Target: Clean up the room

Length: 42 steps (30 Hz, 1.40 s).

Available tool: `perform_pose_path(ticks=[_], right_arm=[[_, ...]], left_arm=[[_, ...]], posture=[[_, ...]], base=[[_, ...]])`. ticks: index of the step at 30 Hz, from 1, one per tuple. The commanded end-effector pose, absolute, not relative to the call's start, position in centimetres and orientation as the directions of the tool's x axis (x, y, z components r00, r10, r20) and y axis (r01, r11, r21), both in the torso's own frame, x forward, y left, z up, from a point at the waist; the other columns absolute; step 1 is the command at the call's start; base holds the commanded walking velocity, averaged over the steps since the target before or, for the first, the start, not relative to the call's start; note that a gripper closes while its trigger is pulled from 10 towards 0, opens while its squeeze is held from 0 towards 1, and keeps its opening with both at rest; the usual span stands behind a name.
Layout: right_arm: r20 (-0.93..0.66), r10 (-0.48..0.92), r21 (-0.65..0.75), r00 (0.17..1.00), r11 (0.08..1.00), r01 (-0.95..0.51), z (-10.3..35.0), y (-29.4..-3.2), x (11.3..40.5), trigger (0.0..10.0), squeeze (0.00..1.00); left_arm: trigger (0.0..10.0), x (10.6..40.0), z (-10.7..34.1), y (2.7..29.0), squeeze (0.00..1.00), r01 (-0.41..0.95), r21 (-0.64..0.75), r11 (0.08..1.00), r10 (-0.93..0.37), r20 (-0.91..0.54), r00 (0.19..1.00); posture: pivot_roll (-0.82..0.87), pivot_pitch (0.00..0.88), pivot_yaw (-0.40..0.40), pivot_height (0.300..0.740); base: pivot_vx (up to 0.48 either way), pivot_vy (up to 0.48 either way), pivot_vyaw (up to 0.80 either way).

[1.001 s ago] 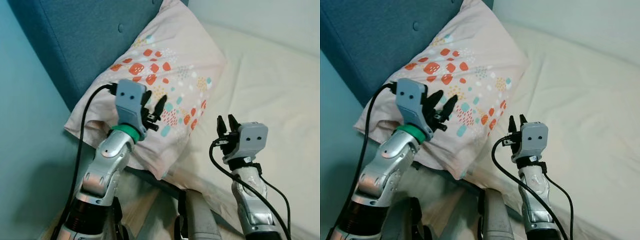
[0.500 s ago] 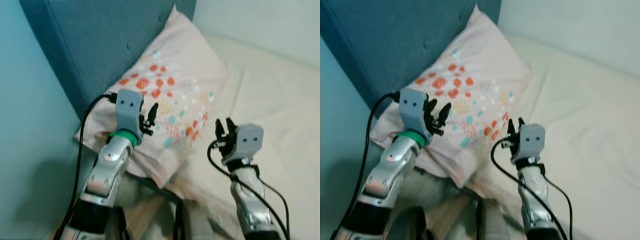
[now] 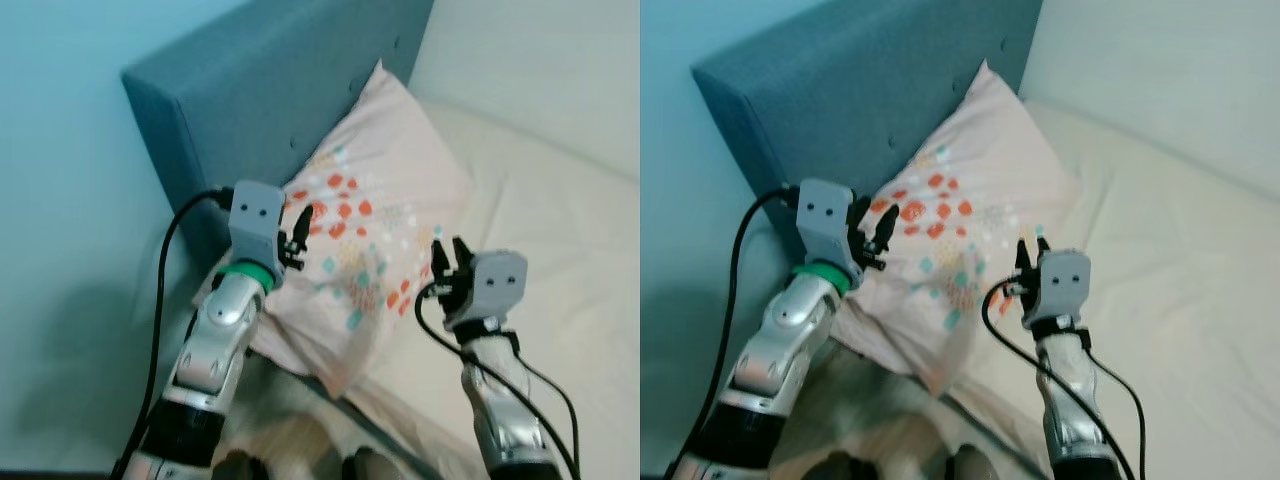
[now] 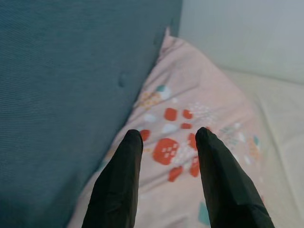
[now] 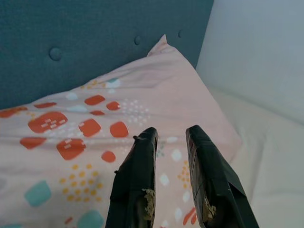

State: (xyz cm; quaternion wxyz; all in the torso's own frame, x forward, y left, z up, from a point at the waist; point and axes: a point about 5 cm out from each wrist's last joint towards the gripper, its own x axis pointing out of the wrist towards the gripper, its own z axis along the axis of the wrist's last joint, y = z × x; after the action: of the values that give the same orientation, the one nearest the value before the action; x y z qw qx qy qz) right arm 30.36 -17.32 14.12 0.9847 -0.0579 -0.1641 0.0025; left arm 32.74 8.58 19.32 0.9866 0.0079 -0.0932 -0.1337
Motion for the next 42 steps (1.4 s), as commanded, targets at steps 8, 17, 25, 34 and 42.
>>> perform_pose_path(ticks=[8, 17, 25, 34, 42], right_arm=[[0.276, 0.007, -0.102, 0.961, 0.994, 0.022, 12.94, -17.63, 30.04, 10.0, 0.00], [0.277, 0.007, -0.101, 0.961, 0.995, 0.022, 12.90, -17.62, 30.02, 10.0, 0.00], [0.277, 0.007, -0.102, 0.961, 0.995, 0.022, 12.88, -17.66, 30.01, 10.0, 0.00], [0.271, 0.004, -0.111, 0.963, 0.993, 0.027, 12.82, -17.75, 30.06, 10.0, 0.00], [0.266, 0.001, -0.115, 0.964, 0.993, 0.030, 12.77, -17.80, 30.10, 10.0, 0.00]], left_arm=[[10.0, 32.56, 18.27, 8.40, 0.00, 0.256, 0.040, 0.966, -0.260, 0.151, 0.954], [10.0, 32.53, 18.18, 8.35, 0.00, 0.255, 0.039, 0.966, -0.258, 0.150, 0.955], [10.0, 32.55, 18.16, 8.34, 0.00, 0.253, 0.036, 0.967, -0.256, 0.148, 0.955], [10.0, 32.57, 18.19, 8.38, 0.00, 0.250, 0.034, 0.968, -0.252, 0.148, 0.956], [10.0, 32.56, 18.16, 8.41, 0.00, 0.250, 0.031, 0.968, -0.251, 0.146, 0.957]], posture=[[-0.07, 0.146, 0.004, 0.740], [-0.07, 0.146, 0.004, 0.740], [-0.07, 0.146, 0.004, 0.740], [-0.07, 0.151, 0.004, 0.740], [-0.07, 0.151, 0.004, 0.740]], base=[[-0.217, 0.000, 0.00], [-0.387, 0.000, 0.00], [-0.397, 0.000, 0.00], [-0.398, 0.000, 0.00], [-0.396, 0.000, 0.00]])
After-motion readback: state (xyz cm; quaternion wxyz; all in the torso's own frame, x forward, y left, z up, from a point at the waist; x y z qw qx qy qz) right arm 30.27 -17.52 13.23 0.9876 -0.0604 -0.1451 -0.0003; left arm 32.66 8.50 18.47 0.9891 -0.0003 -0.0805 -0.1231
